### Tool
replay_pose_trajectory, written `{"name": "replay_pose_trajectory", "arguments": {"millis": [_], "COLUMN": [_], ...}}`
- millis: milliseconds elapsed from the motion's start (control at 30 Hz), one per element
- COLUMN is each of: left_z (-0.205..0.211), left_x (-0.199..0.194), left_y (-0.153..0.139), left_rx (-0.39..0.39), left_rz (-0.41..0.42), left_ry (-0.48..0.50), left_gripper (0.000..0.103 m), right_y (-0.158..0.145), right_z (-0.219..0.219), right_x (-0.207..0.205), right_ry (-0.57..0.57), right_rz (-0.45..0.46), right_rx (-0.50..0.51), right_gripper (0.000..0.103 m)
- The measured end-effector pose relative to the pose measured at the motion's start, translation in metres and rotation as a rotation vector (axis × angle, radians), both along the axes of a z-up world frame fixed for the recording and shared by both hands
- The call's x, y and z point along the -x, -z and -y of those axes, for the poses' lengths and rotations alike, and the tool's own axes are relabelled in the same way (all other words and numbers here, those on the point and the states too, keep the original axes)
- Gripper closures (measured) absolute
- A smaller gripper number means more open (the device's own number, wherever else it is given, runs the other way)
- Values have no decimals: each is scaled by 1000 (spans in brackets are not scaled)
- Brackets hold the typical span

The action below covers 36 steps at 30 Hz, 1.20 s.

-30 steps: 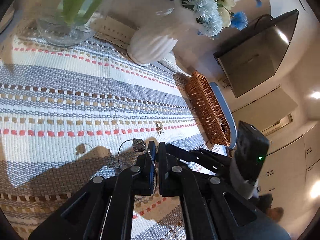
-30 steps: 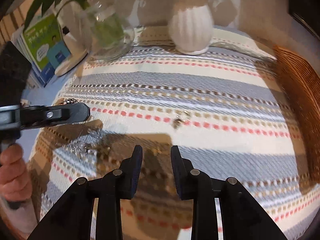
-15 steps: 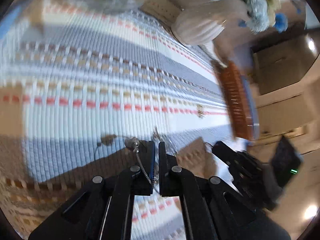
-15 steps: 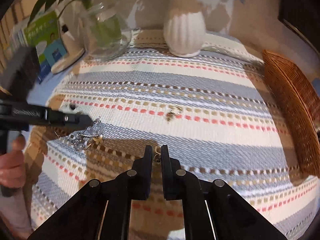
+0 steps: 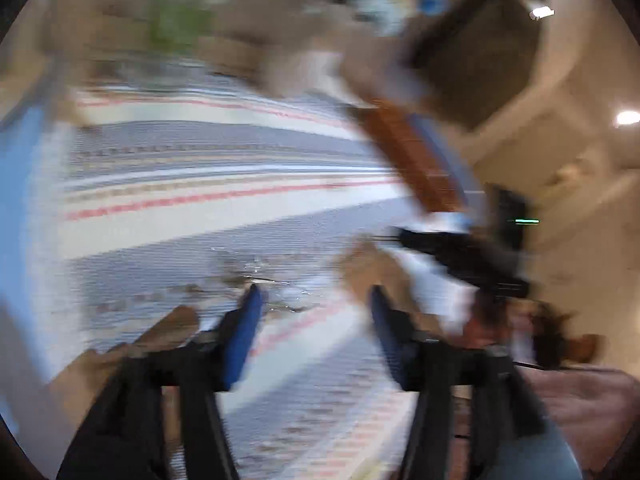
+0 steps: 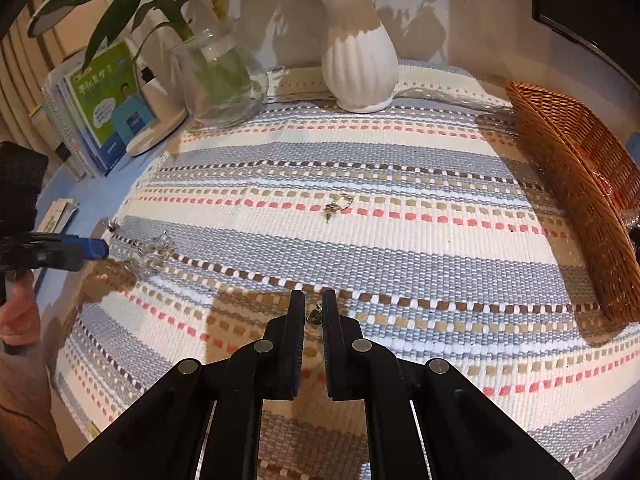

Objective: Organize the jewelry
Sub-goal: 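Lift the necklace off the cloth with the left tool while the right tool holds the charm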

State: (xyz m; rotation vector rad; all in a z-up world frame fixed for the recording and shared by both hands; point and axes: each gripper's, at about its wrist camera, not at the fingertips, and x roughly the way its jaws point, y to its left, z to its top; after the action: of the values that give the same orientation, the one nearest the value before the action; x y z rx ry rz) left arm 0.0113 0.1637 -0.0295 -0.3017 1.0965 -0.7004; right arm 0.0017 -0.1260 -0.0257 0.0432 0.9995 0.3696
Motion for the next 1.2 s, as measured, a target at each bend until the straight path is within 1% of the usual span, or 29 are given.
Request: {"name": "replay_pose_trajectory", "arguments": {"millis": [33,67,100,133,167,233,267,300,333,367,400,433,467,500,533,600,633,667,700,767,833,900,933,1033,1067,1100,1133,1167,1200], "left_z": [-4,-6,-11,-14,-15,-16,-17,-18,-20,-24,-27,-26,-20,-14,-3,22,31,41,51,59,64,66,65,68,72,71,63,60,50], "left_x": [-2,-2,0,6,11,27,35,42,47,50,52,49,41,34,25,7,2,-1,-4,-5,-4,-5,-6,-11,-8,-10,-6,-2,3], "left_y": [7,10,11,9,7,2,-2,-7,-14,-22,-32,-40,-43,-43,-39,-20,-10,1,11,18,19,19,19,15,12,10,-4,-14,-29], "left_rx": [-62,-55,-28,-29,-72,-261,-317,-337,-331,-306,-252,-174,-121,-88,-109,-228,-273,-307,-333,-344,-355,-374,-370,-387,-374,-331,-222,-154,-50], "left_rz": [-37,-56,-71,-70,-54,-1,21,43,73,106,137,155,160,154,139,92,70,51,38,42,66,77,74,90,96,99,115,128,153], "left_ry": [-24,-19,-7,8,14,-1,-8,1,4,-4,-21,-33,-39,-41,-48,-48,-36,-20,0,24,37,24,19,-17,-20,-20,-20,-18,-13], "left_gripper": [43,43,43,43,43,43,43,43,43,43,43,43,43,43,44,61,75,78,78,78,78,89,96,96,96,96,96,96,96], "right_y": [-1,-1,-2,-4,-4,-5,-4,-3,-2,-1,1,2,3,4,4,5,5,5,5,6,9,12,12,13,13,13,13,13,12], "right_z": [0,0,0,0,0,3,4,5,5,5,5,4,3,2,1,1,2,4,6,13,18,22,22,22,22,23,24,25,27], "right_x": [1,1,2,4,5,6,6,6,6,5,5,5,5,5,5,6,7,8,8,8,8,7,8,9,9,10,11,11,12], "right_ry": [0,-8,-10,-11,-12,-6,-4,-4,-3,-1,-3,-6,-7,-9,-10,-8,-4,0,7,20,29,32,30,28,28,29,32,35,41], "right_rz": [1,4,7,11,14,13,9,5,1,-3,-7,-11,-13,-14,-15,-16,-15,-15,-17,-25,-36,-46,-48,-43,-42,-42,-42,-42,-41], "right_rx": [-4,-2,-2,-2,-2,-7,-14,-18,-19,-18,-20,-23,-24,-24,-24,-26,-28,-30,-32,-40,-47,-50,-61,-62,-66,-70,-74,-77,-82], "right_gripper": [95,95,95,95,95,95,95,95,95,95,95,95,95,95,95,95,95,95,95,95,95,95,95,95,95,95,95,95,95]}}
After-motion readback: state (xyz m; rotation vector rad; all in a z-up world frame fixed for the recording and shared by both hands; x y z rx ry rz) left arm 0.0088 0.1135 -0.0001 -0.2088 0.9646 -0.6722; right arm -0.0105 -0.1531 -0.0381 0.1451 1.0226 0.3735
